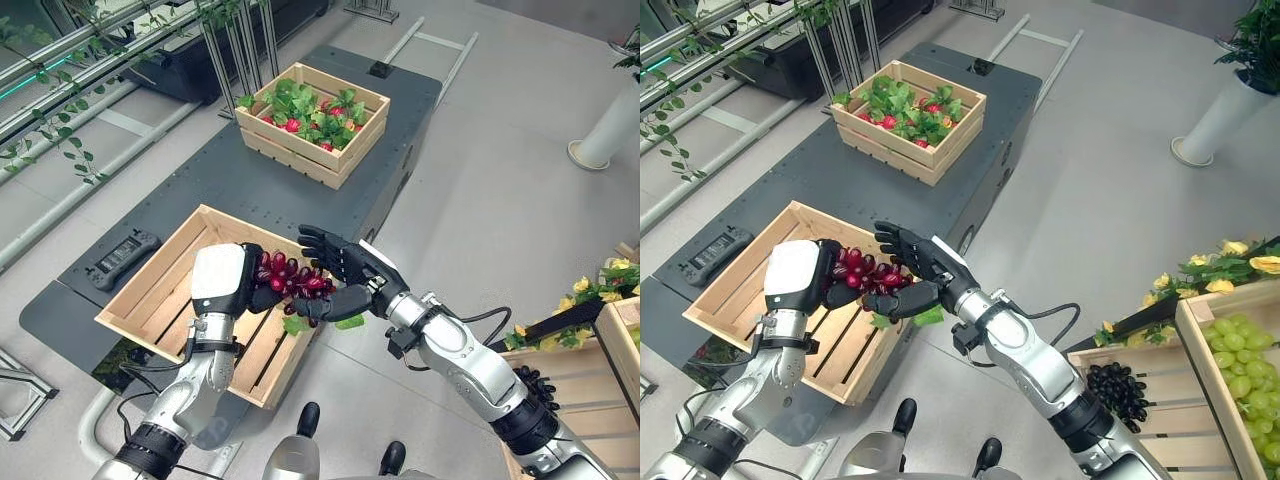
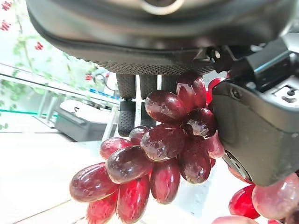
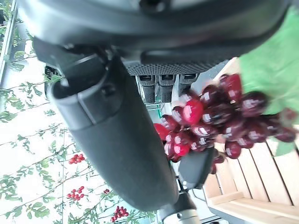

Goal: Pick up the fruits from the basket on one side to the basket on the other side

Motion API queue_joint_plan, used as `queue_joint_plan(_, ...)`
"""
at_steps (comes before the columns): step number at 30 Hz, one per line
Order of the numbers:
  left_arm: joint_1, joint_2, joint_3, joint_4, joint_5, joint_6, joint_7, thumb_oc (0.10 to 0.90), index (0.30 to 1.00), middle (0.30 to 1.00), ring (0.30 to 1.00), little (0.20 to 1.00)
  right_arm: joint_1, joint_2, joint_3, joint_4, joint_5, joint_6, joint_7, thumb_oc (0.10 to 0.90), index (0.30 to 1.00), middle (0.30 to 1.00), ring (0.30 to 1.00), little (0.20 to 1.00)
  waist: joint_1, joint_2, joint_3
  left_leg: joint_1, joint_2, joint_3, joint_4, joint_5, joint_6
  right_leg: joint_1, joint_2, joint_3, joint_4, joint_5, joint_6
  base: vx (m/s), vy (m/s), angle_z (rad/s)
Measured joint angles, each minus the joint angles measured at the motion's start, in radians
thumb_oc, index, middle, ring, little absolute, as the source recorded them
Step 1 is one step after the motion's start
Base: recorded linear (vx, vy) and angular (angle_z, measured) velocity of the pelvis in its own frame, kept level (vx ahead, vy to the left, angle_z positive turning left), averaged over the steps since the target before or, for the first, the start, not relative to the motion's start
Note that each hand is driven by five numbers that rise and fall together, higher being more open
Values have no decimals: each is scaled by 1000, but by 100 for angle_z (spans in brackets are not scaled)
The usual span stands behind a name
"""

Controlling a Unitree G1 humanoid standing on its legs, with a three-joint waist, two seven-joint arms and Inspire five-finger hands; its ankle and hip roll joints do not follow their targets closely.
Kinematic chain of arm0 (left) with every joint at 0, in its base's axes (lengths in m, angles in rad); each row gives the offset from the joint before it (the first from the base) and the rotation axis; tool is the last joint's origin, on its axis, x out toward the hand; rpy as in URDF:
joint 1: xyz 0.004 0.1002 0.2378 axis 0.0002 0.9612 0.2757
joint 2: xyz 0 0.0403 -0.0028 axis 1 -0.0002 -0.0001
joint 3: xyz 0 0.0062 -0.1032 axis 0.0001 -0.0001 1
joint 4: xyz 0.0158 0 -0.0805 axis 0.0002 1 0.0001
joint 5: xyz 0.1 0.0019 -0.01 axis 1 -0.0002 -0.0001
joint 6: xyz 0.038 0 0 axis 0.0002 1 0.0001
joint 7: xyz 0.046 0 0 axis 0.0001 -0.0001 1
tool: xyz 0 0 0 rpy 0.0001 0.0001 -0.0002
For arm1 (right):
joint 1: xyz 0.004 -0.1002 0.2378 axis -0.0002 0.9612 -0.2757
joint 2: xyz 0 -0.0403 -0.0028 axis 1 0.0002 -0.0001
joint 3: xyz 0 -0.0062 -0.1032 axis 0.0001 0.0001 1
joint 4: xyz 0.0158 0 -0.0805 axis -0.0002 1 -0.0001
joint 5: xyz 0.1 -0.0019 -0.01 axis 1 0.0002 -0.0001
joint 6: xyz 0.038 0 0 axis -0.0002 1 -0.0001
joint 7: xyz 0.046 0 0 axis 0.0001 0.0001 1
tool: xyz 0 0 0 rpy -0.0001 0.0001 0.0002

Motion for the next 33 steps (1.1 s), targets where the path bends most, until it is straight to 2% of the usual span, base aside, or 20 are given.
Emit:
queue_joint_plan(19, 0, 0, -35, -17, -30, -1, -1, 400, 300, 300, 300, 300, 0, -9, 0, 0, -4, 0, 2, 800, 900, 900, 900, 900, -12, 0, -1, 0, 0, -1, 0, 0, 0, 1, 0, -1, 0, 0, 0, 0, 0, 0)
queue_joint_plan(26, 0, 0, -33, -33, -30, -3, -1, 400, 300, 300, 300, 300, 0, -85, -2, 0, -126, 22, 115, 800, 900, 900, 900, 900, -3, 0, -1, 0, 0, -4, 0, 0, 0, 3, 0, -4, 0, 0, 1, 1, -5, 0)
queue_joint_plan(33, 0, 1, -14, -34, -29, -29, -1, 400, 300, 300, 300, 300, 0, -155, -11, 0, -121, 36, 194, 800, 900, 900, 900, 900, -2, -2, -2, 0, 0, -4, 0, 0, 1, 3, 1, -4, 0, -1, 1, 2, -9, 0)
